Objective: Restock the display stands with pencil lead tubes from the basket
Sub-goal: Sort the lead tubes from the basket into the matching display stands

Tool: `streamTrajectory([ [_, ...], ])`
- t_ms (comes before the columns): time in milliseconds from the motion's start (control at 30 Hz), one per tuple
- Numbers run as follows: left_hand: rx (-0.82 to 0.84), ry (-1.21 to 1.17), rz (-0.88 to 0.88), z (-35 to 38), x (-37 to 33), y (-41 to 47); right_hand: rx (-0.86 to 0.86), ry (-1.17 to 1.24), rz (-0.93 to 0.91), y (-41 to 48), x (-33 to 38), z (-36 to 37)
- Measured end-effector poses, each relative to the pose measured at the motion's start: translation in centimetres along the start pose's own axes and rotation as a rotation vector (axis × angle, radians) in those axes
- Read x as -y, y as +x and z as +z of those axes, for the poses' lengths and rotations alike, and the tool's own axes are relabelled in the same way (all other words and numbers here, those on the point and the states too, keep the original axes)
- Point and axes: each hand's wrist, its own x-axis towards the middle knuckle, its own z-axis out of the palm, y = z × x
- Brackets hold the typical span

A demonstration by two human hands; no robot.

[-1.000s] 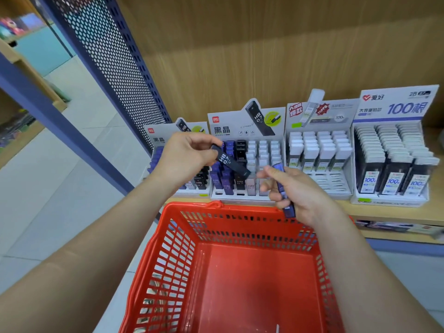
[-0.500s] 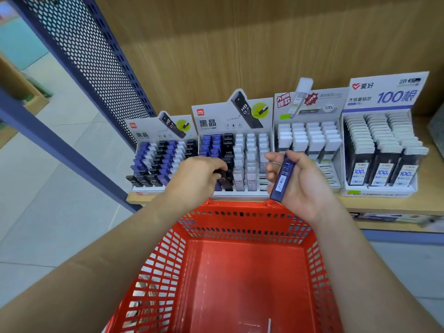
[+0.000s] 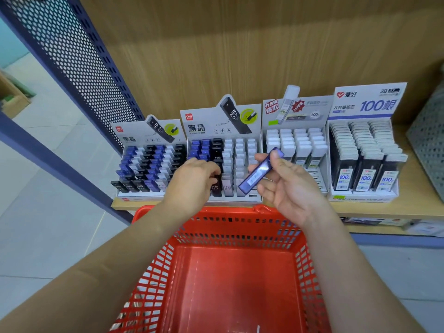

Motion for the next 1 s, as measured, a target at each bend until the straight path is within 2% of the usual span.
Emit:
streamTrajectory([
  [67,0.001,-0.058,-0.053,-0.5,-0.3,0.3,-0.017,-0.028,-0.012,0.0,0.1,0.3],
  [100,-0.02,-0.179,-0.118,-1.2,-0.7,0.4,-0.021,-0.044,-0.016,0.0,0.0,0.6],
  [200,-0.011,-0.877,-0.307,-4.0,-2.4,0.7,0.025,-0.074,-0.006,0.2,-0.2,1.5],
  [267,0.101,-1.136,-0.313,-5.5,-3.3,0.7,0.085,-0.081,0.034,0.1,-0.5,2.4],
  [367,0.167,-1.206,-0.253,-6.3,-3.4,0.4,0.201,-0.044,0.124,-0.3,-0.7,4.0],
  [467,0.038,-1.208,-0.301,-6.7,-2.6,-0.1,0.255,-0.092,0.192,-0.4,-1.1,5.2],
  [567,-0.089,-1.103,-0.403,-6.9,-1.0,-0.7,0.264,-0.219,0.171,-0.2,-1.6,5.8],
  [667,-0.152,-1.124,-0.478,-7.8,0.5,-1.4,0.304,-0.284,0.125,0.1,-1.7,6.0],
  [767,-0.002,-1.237,-0.452,-8.7,1.5,-2.2,0.281,-0.333,0.102,0.2,-2.2,6.5],
  [833,0.058,-1.233,-0.428,-9.1,2.1,-2.6,0.295,-0.349,0.126,0.1,-2.6,6.9],
  [900,0.033,-1.185,-0.437,-9.4,2.6,-2.8,0.288,-0.407,0.152,-0.1,-2.7,7.1],
  [1000,-0.063,-1.143,-0.466,-10.0,3.4,-2.7,0.14,-0.616,0.102,0.1,-1.7,6.0],
])
